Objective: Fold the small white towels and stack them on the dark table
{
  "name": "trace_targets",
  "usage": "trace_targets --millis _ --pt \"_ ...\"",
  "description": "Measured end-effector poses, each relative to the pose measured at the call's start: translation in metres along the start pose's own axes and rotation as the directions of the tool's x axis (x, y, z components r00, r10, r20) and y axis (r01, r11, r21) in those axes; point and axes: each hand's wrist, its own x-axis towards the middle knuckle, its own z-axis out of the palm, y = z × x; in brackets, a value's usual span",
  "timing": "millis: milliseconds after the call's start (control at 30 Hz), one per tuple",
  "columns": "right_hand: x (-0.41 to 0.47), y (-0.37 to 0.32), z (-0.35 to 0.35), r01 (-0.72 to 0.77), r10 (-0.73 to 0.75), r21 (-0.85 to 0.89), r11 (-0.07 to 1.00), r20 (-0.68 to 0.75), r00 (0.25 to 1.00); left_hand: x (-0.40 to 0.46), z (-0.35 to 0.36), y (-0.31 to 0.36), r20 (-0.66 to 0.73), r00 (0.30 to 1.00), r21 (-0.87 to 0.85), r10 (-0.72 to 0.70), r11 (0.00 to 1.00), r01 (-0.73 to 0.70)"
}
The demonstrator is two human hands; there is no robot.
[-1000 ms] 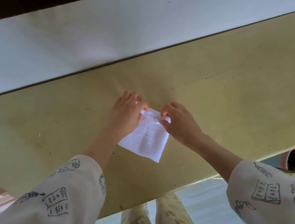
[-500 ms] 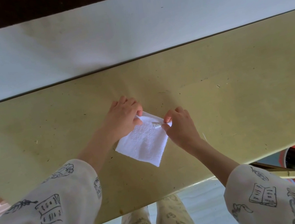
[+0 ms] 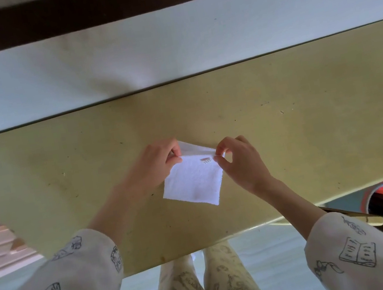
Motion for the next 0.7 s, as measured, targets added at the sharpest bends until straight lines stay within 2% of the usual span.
trace_targets --millis 200,367,433,567,700 --pt "-0.042 -0.014 -0.019 0.108 -0.108 0.001 0.994 0.014 0.994 -0.056 -0.006 0.021 -0.109 0.987 0.083 0.115 0.991 -0.106" --pt "-0.081 -0.016 -0.02 0.068 -0.079 0.097 0.993 0.114 0.99 -0.094 -0.001 0.029 -0.002 0.991 0.077 0.137 0.988 -0.136" --pt "-0.092 -0.015 -0.019 0.015 -0.039 0.145 0.989 0.163 0.986 -0.103 0.003 0.03 0.055 0.995 0.018 0.084 0.996 -0.085" --pt "-0.094 -0.013 -0.017 -0.141 0.088 0.278 0.95 0.196 0.977 -0.105 0.007 0.029 0.098 0.988 -0.192 -0.119 0.972 0.136" --pt "-0.071 -0.009 -0.012 -0.249 0.189 0.283 0.926 0.221 0.957 -0.084 0.014 0.025 0.081 0.98 -0.171 -0.182 0.966 0.194"
